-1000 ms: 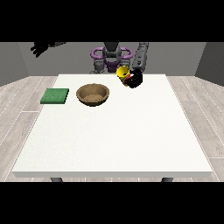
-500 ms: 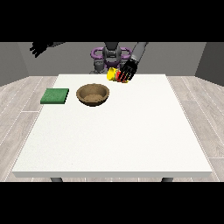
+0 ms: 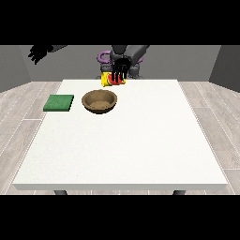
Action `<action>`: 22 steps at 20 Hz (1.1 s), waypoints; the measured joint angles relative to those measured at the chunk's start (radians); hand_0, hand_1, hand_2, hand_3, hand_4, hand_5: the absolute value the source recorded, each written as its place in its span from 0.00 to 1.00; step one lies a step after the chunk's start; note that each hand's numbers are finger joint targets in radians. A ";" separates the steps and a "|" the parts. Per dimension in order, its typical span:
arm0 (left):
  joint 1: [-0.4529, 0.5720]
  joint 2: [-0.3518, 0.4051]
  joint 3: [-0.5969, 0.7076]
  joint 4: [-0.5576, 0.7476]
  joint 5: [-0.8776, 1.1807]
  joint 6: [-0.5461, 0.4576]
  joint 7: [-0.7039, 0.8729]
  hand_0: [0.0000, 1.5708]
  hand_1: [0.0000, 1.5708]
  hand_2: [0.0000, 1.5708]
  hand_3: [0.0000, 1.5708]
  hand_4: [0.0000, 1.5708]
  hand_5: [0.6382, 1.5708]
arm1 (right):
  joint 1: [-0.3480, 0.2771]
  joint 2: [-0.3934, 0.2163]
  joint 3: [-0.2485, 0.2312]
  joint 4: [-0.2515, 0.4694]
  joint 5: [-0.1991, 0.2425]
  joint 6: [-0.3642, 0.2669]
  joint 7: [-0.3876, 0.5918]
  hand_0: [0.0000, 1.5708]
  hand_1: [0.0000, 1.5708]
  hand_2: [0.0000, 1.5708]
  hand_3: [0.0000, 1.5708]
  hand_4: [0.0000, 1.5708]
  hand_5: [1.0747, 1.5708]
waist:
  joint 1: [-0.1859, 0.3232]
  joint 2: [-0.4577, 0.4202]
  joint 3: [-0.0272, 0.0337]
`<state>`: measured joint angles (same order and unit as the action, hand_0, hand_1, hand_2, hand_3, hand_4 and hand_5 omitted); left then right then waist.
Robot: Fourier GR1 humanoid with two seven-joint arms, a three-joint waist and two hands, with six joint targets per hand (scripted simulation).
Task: Pick the cup and pour the ball into the bowl, then pick the bowl and place it on the pad
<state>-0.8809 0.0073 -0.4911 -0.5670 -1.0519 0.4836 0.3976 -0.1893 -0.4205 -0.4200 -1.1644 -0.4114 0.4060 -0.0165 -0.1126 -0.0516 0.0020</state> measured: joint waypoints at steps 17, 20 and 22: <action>-0.117 -0.007 -0.279 -0.102 -0.251 -0.458 0.237 0.00 0.00 0.67 0.98 0.70 1.00 | -0.091 0.070 0.073 0.048 0.064 -0.070 -0.015 0.00 0.00 0.00 0.17 0.44 0.95 | -0.043 -0.012 -0.0015; -0.118 0.014 -0.243 -0.138 -0.247 -0.454 0.209 0.20 0.20 0.95 0.98 0.70 1.00 | -0.097 0.072 0.068 0.044 0.067 -0.097 -0.006 0.00 0.00 0.00 0.17 0.44 0.95 | -0.013 -0.017 -0.0019; -0.112 0.034 -0.195 -0.175 -0.218 -0.404 0.196 0.51 0.51 1.00 1.00 0.74 0.99 | -0.101 0.069 0.060 0.044 0.069 -0.119 0.003 0.00 0.00 0.00 0.03 0.45 0.95 | 0.016 -0.025 -0.0025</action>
<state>-0.9924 0.0415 -0.6863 -0.7424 -1.2695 0.0797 0.5939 -0.2899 -0.3518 -0.3601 -1.1201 -0.3427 0.2865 -0.0138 -0.0966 -0.0765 -0.0004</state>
